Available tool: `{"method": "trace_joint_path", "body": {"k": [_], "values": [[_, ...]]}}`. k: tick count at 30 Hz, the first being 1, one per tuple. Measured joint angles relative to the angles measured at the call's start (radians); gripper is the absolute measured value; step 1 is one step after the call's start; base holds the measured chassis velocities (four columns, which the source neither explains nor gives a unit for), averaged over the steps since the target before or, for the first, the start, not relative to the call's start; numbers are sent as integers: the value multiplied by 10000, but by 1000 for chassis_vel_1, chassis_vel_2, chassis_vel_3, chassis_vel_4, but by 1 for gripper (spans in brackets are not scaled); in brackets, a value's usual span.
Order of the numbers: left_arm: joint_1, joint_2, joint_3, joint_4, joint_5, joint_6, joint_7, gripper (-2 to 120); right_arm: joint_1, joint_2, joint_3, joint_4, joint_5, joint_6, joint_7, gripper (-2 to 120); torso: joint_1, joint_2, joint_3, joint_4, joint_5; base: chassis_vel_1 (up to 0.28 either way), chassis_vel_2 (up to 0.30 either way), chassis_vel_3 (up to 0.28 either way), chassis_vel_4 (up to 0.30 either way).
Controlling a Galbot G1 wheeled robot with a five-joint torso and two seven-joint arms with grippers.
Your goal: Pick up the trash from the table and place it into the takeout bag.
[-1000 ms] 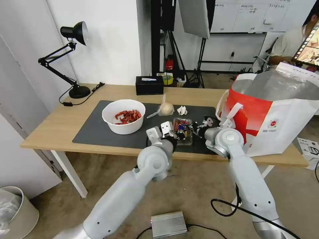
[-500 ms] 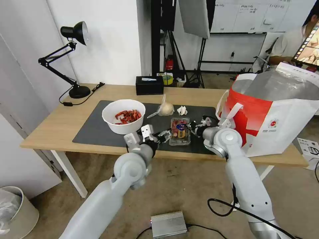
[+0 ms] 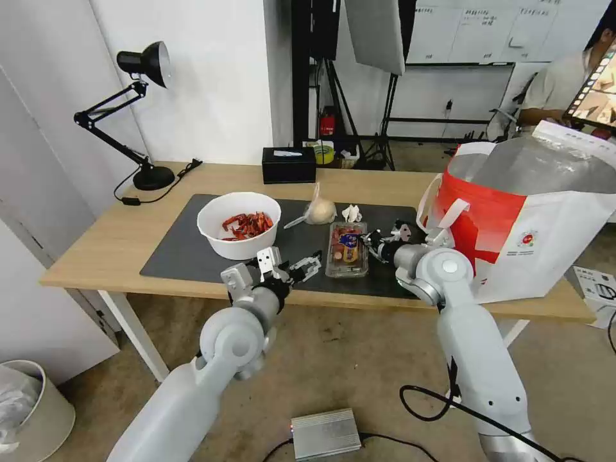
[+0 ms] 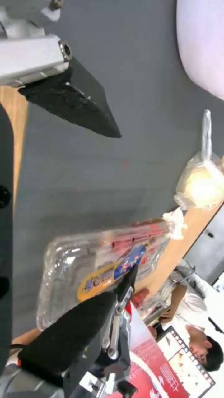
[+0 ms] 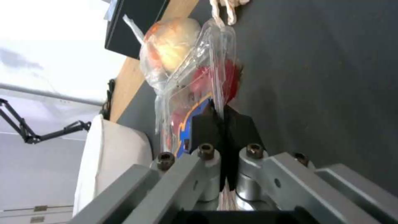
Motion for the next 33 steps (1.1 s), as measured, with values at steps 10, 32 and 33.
{"method": "trace_joint_path", "body": {"k": [10, 32, 33], "values": [[414, 114, -363, -329, 85, -13, 123, 100, 68, -192, 72, 385, 290, 9, 194, 0, 0, 0, 0, 0, 1, 0, 0, 0, 0], [958, 95, -603, -626, 356, -49, 153, 100, -146, -1012, -70, 1706, -1545, 303, -1665, 0, -1, 0, 1, 0, 2, 0, 0, 0, 0], [974, 85, -603, -633, 368, -50, 153, 100, -156, -1057, -56, 1807, -1578, 332, -1697, 0, 0, 0, 1, 0, 1, 0, 0, 0, 0]]}}
